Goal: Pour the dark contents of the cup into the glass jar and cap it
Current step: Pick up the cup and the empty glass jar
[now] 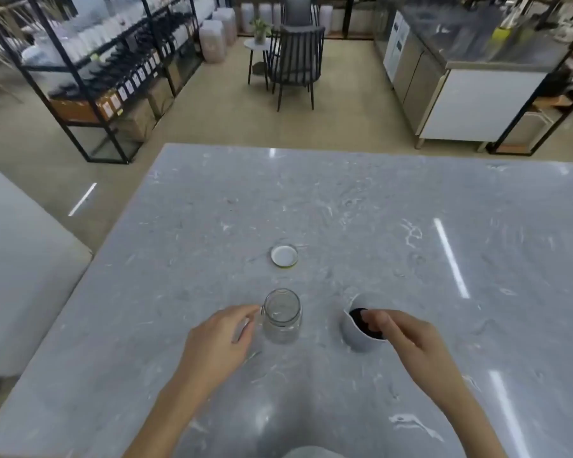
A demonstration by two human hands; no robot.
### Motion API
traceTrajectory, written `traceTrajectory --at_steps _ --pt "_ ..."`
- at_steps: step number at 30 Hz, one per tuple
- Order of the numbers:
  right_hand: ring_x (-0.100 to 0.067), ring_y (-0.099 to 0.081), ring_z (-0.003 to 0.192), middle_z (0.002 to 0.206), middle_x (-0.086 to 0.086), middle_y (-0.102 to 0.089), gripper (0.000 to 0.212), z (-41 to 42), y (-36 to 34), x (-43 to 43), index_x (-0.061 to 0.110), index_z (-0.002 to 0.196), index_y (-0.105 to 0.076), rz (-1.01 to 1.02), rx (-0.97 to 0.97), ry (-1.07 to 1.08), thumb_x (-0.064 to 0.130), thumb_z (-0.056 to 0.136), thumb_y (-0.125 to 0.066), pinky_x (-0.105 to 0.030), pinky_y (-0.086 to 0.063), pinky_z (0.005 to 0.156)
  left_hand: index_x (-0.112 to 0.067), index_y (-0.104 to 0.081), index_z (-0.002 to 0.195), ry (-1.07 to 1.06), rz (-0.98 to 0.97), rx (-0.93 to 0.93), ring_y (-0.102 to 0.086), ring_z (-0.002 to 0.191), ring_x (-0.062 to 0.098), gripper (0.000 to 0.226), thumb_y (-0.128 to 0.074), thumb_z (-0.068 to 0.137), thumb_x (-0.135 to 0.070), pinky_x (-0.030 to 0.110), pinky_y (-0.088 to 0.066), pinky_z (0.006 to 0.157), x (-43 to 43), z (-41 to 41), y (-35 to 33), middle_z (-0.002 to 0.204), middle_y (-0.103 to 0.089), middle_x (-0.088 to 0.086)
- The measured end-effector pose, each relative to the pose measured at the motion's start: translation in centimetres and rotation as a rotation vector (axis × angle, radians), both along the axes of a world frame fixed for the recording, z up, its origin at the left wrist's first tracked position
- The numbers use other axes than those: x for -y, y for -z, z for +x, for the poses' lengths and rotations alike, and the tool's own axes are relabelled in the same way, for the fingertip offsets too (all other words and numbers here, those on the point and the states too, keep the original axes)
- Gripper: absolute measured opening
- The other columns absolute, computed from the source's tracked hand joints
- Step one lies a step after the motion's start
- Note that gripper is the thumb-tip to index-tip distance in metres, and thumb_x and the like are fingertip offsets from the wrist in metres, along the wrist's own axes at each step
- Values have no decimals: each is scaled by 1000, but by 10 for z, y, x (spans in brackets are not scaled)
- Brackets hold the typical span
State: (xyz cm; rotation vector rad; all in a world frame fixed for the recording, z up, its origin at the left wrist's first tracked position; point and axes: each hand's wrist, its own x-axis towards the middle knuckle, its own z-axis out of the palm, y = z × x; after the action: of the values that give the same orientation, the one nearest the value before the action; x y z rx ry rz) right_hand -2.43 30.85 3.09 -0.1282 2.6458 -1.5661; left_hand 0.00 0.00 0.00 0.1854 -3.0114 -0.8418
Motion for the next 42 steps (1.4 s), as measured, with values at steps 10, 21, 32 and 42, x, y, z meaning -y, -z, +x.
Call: traceTrajectory --at_steps 10,21,32,42 --pt "6 -28 141 156 24 -29 90 -5 63 101 37 154 -26 -538 629 -139 74 78 -56 -35 -22 122 -17 -56 144 85 283 116 -57 134 15 51 -72 95 -13 23 -41 108 -17 -20 27 143 -61 -5" --pt "6 -21 144 160 24 -20 80 8 65 103 37 156 -16 -605 598 -170 65 90 -49 -38 -18 123 -22 -48 150 54 216 103 -59 129 14 58 -71 97 -26 28 -49 99 -36 -11 34 144 -59 -8" --pt "-3 -38 139 142 22 -51 59 -14 31 -15 32 145 -47 133 -236 35 37 89 -67 -16 -30 109 -11 -68 128 117 311 -283 -57 121 11 42 -70 90 7 1 -30 104 -98 -15 2 127 -68 2" --pt "-6 -46 129 148 20 -39 123 -45 93 -67 45 154 -6 192 312 -178 77 58 -76 -21 -46 89 -21 -17 163 357 501 506 -25 155 19 114 -91 76 -24 28 -27 115 -161 -86 41 169 -25 1"
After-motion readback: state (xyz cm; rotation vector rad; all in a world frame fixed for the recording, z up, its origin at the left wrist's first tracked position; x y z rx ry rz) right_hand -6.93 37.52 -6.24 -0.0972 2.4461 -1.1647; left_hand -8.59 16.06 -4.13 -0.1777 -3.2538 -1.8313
